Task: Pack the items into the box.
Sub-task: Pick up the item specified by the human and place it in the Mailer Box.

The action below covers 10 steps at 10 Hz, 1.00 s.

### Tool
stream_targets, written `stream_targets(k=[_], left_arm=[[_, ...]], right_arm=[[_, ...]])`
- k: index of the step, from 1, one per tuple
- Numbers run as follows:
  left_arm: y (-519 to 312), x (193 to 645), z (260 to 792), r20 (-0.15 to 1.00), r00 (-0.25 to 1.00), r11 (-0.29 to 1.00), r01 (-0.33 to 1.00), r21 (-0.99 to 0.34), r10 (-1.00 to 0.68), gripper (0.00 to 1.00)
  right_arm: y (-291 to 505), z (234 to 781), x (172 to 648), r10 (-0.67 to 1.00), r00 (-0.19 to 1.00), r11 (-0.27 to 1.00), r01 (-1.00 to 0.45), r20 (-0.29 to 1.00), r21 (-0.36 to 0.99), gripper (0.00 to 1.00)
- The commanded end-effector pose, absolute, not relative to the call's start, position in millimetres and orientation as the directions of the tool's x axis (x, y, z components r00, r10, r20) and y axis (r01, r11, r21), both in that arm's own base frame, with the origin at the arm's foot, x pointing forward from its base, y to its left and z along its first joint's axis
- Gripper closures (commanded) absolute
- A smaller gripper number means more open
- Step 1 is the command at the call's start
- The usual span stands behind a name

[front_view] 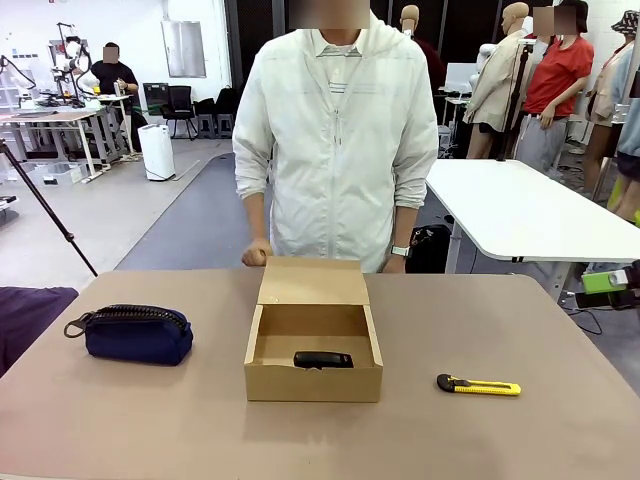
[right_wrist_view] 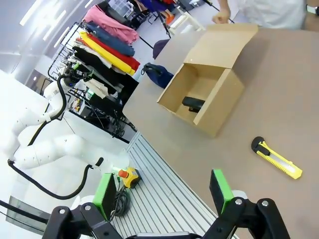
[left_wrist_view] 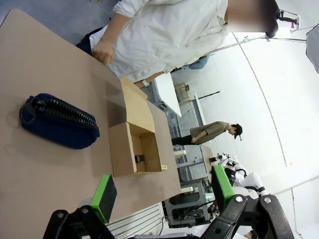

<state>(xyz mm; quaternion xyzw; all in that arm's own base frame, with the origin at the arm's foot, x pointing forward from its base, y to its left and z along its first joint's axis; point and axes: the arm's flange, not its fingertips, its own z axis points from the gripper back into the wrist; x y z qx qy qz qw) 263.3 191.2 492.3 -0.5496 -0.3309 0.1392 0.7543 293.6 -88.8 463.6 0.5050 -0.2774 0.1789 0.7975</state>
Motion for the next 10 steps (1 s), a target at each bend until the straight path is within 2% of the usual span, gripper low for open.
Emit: stream_targets(k=[1, 10], left_arm=[[190.7, 264.4, 492.4, 0.365, 0.730, 0.350, 0.183, -0.919, 0.578, 0.00], [190.7, 264.4, 492.4, 0.365, 0.730, 0.350, 0.183, -0.919, 0.578, 0.00]], right_arm=[[-88.0, 465.9, 293.7, -0.005, 0.776, 0.414, -0.572, 0.630, 0.708, 0.00], [-88.0, 465.9, 293.7, -0.005, 0.776, 0.414, -0.572, 0.630, 0.708, 0.00]])
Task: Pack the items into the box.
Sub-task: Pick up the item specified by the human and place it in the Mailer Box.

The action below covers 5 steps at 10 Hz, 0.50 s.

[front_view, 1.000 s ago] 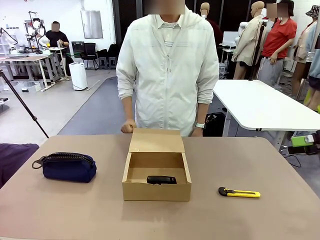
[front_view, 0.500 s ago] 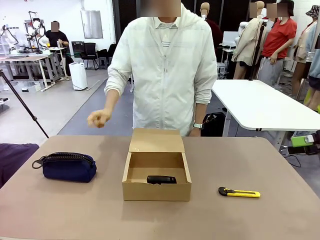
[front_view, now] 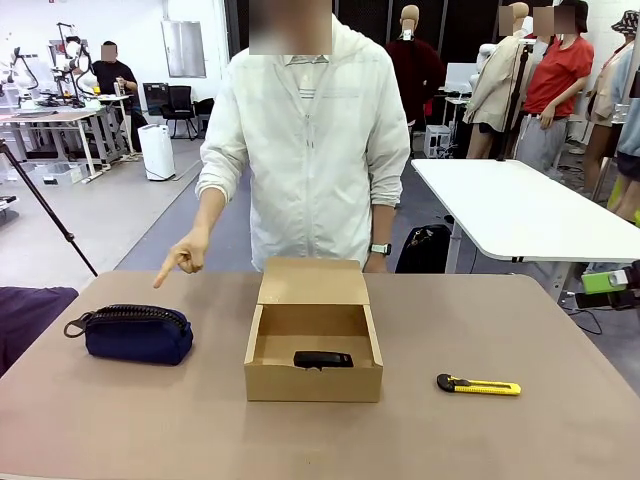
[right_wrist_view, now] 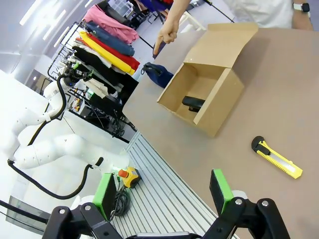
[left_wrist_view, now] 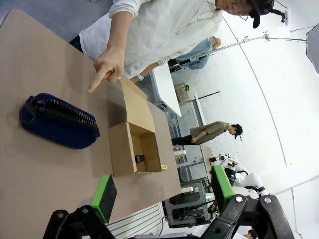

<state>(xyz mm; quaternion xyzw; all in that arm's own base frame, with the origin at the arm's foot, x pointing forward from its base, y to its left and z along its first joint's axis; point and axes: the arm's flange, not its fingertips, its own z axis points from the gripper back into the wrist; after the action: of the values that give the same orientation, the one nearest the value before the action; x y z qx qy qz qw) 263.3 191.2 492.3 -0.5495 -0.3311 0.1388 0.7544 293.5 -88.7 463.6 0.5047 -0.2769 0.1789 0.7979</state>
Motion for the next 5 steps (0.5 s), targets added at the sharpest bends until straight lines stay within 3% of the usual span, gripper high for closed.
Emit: stream_targets(k=[1, 3, 5], left_arm=[[190.7, 264.4, 492.4, 0.365, 0.730, 0.350, 0.183, -0.919, 0.578, 0.00], [191.2, 263.3, 492.3, 0.347, 0.742, 0.358, 0.154, -0.921, 0.573, 0.00], [116.6, 352.5, 541.3, 0.326, 0.908, 0.680, 0.064, -0.731, 0.265, 0.00]], right_arm=[[-88.0, 465.9, 293.7, -0.005, 0.776, 0.414, -0.572, 0.630, 0.708, 0.00], [-88.0, 465.9, 293.7, -0.005, 0.776, 0.414, -0.572, 0.630, 0.708, 0.00], [-88.0, 465.9, 293.7, -0.005, 0.776, 0.414, -0.572, 0.630, 0.708, 0.00]])
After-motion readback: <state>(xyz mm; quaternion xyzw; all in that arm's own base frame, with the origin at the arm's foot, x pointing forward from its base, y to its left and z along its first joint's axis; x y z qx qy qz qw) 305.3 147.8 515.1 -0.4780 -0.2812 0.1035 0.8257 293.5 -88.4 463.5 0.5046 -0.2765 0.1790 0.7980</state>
